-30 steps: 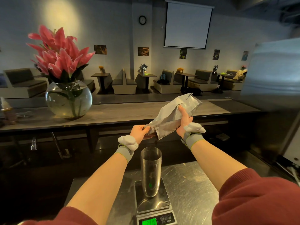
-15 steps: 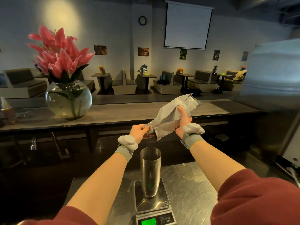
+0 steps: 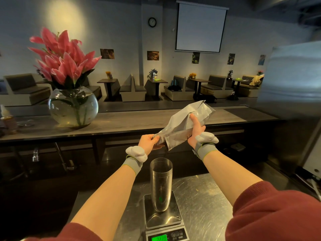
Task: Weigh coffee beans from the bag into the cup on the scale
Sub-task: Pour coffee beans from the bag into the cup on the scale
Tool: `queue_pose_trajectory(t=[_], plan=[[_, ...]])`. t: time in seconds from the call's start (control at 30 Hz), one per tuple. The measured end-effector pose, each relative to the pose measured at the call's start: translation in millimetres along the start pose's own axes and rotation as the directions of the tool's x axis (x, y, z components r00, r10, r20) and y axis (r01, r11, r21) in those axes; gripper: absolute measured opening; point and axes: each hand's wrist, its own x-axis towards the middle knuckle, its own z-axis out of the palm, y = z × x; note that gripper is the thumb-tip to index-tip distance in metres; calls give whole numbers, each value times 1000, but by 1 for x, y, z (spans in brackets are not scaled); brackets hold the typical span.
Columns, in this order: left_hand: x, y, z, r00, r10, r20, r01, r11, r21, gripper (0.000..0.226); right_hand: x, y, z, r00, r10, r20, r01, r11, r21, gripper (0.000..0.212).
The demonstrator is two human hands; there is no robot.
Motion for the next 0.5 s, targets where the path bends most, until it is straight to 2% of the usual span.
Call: queue_pose_trajectory(t=[0.5], plan=[[1,0,-1,1000,9,-5,-9,1000,4,33,8,3,7,1000,-1,-26,2,1000,18,100]])
